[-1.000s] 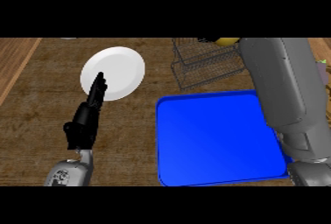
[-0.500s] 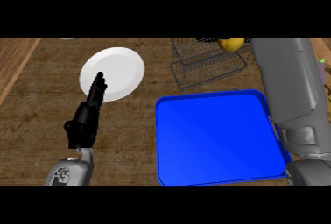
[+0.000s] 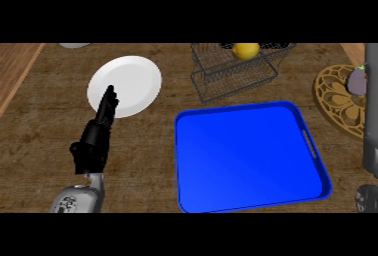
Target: Pick the lemon from the tray and place it in the tiered basket
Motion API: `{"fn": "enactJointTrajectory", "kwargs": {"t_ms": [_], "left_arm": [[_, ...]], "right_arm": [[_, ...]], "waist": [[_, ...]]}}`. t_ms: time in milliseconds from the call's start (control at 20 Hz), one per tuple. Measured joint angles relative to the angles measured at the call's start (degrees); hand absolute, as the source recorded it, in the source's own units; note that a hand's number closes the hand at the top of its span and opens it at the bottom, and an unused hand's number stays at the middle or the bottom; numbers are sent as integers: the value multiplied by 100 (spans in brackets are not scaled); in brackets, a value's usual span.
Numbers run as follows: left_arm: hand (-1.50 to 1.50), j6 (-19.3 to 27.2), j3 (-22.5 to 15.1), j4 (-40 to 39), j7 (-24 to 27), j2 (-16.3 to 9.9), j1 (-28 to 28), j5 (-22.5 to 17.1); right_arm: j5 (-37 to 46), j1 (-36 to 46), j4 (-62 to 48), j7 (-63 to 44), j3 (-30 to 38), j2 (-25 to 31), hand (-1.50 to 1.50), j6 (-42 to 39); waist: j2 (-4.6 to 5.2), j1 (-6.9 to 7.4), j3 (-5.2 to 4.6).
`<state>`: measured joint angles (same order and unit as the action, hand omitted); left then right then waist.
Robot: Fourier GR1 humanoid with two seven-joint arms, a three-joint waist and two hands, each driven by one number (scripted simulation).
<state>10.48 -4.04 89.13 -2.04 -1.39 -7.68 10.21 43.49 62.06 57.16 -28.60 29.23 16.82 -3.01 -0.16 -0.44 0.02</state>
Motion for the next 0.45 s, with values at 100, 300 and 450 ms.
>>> {"fn": "enactJointTrajectory", "kwargs": {"t_ms": [100,300,450], "left_arm": [[0,12,32,39,-80,-8,-14,-11],[0,-44,77,118,-128,-55,20,-68],[0,-43,83,129,-143,-49,59,-77]], "right_arm": [[-334,-269,264,35,296,221,-150,-208],[-1014,-1101,728,408,861,631,-150,-695],[-1564,-1667,988,620,1309,1067,-150,-1286]], "waist": [[-18,-60,2],[-24,-98,3],[-25,-119,2]]}}
